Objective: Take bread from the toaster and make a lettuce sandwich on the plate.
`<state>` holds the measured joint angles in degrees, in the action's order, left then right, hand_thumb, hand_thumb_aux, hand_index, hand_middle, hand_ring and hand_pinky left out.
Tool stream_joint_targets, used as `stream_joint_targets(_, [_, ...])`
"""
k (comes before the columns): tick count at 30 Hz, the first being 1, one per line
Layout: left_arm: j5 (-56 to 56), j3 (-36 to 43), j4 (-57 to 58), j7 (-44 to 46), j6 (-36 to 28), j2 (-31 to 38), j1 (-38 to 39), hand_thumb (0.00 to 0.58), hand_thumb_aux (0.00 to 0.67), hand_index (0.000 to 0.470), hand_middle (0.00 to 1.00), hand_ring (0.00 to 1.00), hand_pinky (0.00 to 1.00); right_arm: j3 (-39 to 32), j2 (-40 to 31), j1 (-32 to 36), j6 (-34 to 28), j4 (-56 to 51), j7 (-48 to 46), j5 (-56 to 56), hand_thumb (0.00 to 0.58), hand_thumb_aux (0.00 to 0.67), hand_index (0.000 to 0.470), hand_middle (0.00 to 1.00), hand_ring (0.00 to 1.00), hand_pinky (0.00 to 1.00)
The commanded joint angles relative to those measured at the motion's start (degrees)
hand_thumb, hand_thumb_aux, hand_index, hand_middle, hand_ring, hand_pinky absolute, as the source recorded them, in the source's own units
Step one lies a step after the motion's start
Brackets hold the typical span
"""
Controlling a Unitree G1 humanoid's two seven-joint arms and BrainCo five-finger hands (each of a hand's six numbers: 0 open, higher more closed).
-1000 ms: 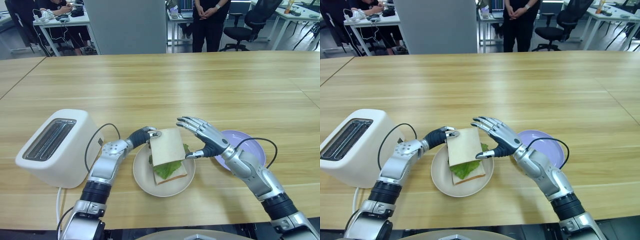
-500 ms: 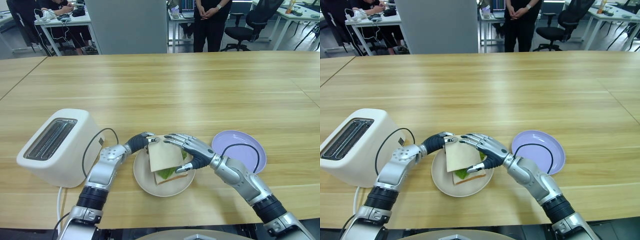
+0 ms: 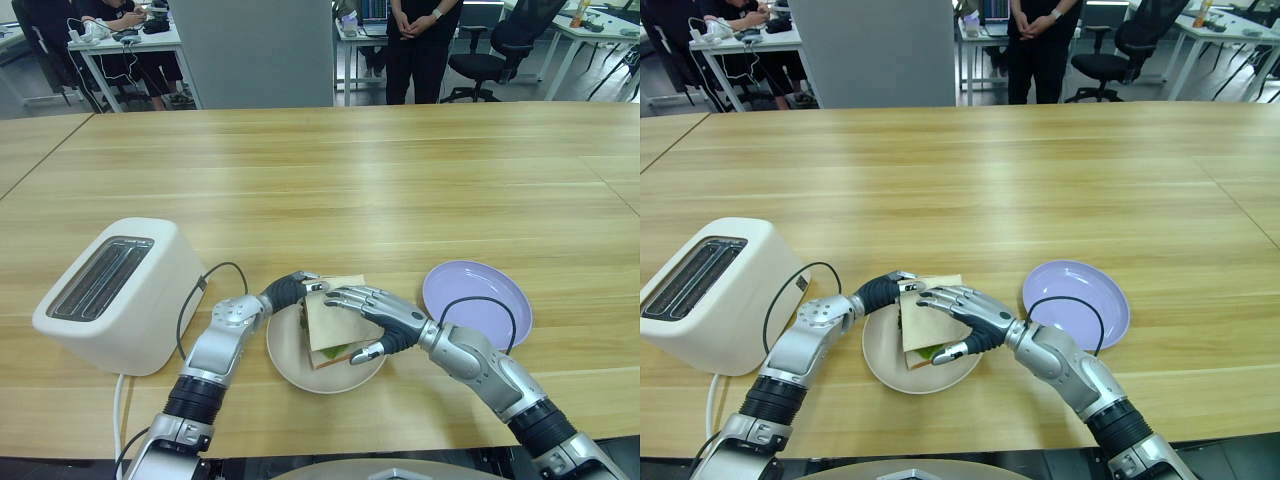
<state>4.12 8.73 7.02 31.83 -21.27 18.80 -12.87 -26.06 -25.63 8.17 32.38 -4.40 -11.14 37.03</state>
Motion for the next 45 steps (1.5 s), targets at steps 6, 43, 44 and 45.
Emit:
stream_joint_targets(6, [-1.0,0.0,0.5,-0.4,-0.5,0.7,1.6,0.580,0.670,0.460,0.69,0.69,0.69,-2.2,-1.5,-0.3,-1.0,-2.5,-5.9,-1.1,0.000,0.000,0.000,0.00,0.00,0.00])
stream_joint_targets(43, [-17.1,-5.2,-19.3,-13.6,-5.7,10.8,-2.0,0.000,0.000,0.000,0.77,0.77,0.77,-1.8,0.4,1.5,-13.9,-8.3,-20.1,-13.5,0.000,0.000,0.000,0.00,0.00,0.00])
stream_joint_targets(44, [-18.3,-6.0,-20.3,-14.6,-6.2,11.7,-2.1,0.000,0.000,0.000,0.77,0.77,0.77,-1.8,0.5,1.5,-13.9,-8.3,-20.1,-13.5,0.000,0.000,0.000,0.00,0.00,0.00])
stream_joint_targets(45, [-20.4,-6.6,-21.9,-16.2,-7.0,12.7,-2.2,0.000,0.000,0.000,0.77,0.77,0.77,-1.9,0.5,1.4,-13.9,-8.2,-20.0,-13.5,0.000,0.000,0.000,0.00,0.00,0.00])
